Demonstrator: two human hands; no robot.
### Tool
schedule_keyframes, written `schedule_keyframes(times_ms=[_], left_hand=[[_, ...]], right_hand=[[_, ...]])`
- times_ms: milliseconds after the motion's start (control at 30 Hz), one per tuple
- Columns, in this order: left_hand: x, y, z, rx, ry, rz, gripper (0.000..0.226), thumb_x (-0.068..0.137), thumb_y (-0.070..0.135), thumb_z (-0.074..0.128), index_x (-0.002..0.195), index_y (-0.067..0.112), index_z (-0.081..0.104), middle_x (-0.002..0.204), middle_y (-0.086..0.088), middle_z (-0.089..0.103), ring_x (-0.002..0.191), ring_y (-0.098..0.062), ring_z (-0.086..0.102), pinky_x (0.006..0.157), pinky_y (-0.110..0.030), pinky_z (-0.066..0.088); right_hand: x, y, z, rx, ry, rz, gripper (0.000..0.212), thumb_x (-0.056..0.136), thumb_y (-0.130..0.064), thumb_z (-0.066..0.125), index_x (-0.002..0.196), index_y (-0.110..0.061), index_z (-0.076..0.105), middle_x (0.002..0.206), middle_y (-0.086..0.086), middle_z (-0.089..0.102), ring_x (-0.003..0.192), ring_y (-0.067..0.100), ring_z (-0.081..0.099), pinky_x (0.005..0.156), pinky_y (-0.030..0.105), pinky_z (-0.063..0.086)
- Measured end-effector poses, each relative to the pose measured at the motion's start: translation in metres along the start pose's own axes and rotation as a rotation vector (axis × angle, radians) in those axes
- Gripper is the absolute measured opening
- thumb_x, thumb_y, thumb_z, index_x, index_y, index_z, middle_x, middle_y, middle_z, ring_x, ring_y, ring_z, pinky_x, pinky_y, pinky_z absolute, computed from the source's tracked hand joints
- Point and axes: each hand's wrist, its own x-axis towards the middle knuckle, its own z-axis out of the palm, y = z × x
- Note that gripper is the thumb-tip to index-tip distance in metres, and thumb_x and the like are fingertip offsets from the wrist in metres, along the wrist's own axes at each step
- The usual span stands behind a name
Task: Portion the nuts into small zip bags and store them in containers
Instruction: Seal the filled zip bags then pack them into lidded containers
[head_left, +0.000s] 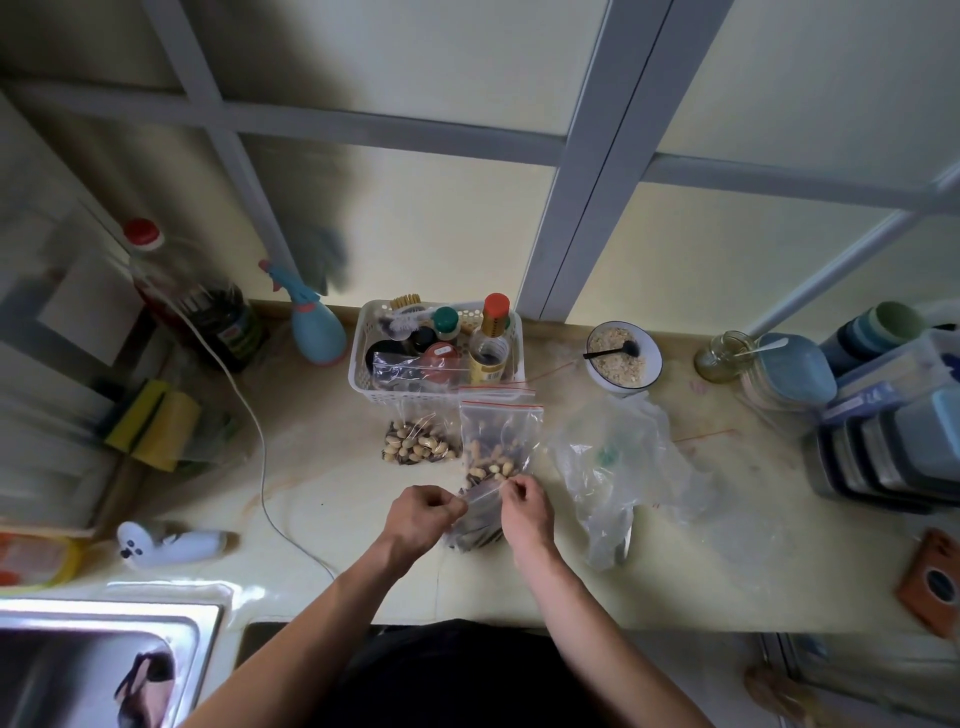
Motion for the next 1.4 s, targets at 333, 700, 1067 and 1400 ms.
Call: schedule_keyframes(times_ms=[333,700,1067,1400], left_hand=[[-0.004,-0.021,-0.014,-0.058,0.009,-0.024,0.020,0.085,0.030,0.072,0.070,0.016,0.071,0.070,-0.003,0.071,0.065,-0.012,0.067,0.060,-0.026,0.047],[-0.014,-0.036,-0.026,-0.086,0.078,0.086,0.021,0.088,0.035,0.075,0.078,0.017,0.073,0.074,-0.005,0.073,0.068,-0.014,0.067,0.056,-0.021,0.047],[-0.020,-0.042,-0.017,-0.264,-0.241,0.162,0.017,0.097,0.025,0.066,0.093,0.011,0.076,0.100,0.000,0.075,0.101,-0.010,0.068,0.090,-0.020,0.045],[0.006,-0.012,-0.007,-0.232,-0.115,0.147,0.035,0.102,0.025,0.055,0.074,0.010,0.072,0.068,0.001,0.068,0.066,-0.012,0.063,0.066,-0.021,0.047]], right_hand=[[-0.005,0.009,-0.003,0.036,0.077,0.061,0.011,0.099,-0.014,0.050,0.095,-0.011,0.060,0.079,-0.001,0.060,0.076,0.022,0.055,0.070,0.028,0.041],[-0.018,0.010,0.009,0.075,0.087,0.039,0.010,0.100,-0.015,0.052,0.097,-0.011,0.061,0.083,0.001,0.061,0.080,0.025,0.059,0.071,0.029,0.045],[-0.023,0.015,0.007,0.258,0.062,0.075,0.009,0.104,-0.021,0.054,0.098,-0.018,0.059,0.076,-0.001,0.060,0.060,0.015,0.059,0.059,0.027,0.048],[-0.013,0.003,-0.001,-0.124,0.231,-0.144,0.014,0.104,-0.021,0.037,0.095,-0.026,0.046,0.070,0.000,0.067,0.060,0.019,0.067,0.058,0.038,0.056]])
